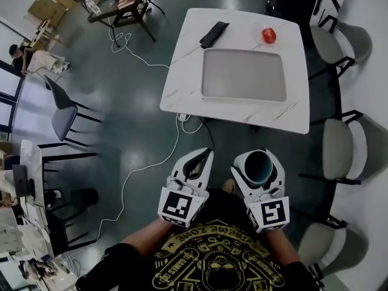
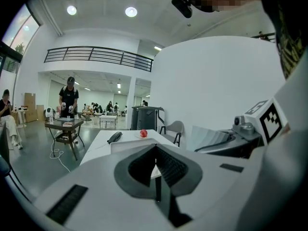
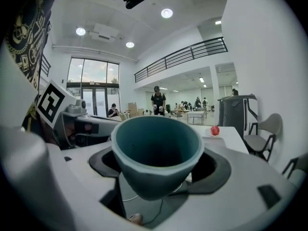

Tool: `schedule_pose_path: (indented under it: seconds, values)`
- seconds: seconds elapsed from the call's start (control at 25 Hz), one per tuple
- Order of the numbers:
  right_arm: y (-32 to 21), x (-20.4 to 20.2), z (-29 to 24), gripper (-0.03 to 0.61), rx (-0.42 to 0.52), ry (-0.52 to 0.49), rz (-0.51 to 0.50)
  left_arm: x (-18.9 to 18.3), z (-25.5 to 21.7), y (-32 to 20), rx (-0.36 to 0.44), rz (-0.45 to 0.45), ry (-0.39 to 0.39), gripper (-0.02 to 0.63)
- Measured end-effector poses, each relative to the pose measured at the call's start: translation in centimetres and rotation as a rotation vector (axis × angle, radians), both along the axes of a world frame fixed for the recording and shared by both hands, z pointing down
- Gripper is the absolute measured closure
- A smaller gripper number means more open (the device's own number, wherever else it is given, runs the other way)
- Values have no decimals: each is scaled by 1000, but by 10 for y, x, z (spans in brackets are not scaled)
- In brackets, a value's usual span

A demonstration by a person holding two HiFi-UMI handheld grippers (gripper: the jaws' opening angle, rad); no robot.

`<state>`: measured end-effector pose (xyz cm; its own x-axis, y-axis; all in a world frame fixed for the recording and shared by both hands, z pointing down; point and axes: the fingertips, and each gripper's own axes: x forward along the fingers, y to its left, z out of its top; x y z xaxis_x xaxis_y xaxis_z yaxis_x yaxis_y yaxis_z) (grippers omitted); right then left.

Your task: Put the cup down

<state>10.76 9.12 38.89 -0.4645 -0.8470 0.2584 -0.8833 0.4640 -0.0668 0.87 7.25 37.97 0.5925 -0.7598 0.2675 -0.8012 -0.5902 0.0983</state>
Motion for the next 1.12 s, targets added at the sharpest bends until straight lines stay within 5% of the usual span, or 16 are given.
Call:
schedule_pose_path:
  seconds: [1.12]
  values:
    - [-89, -77, -25, 195, 1, 100, 299, -78, -8, -112, 17, 255, 95, 604]
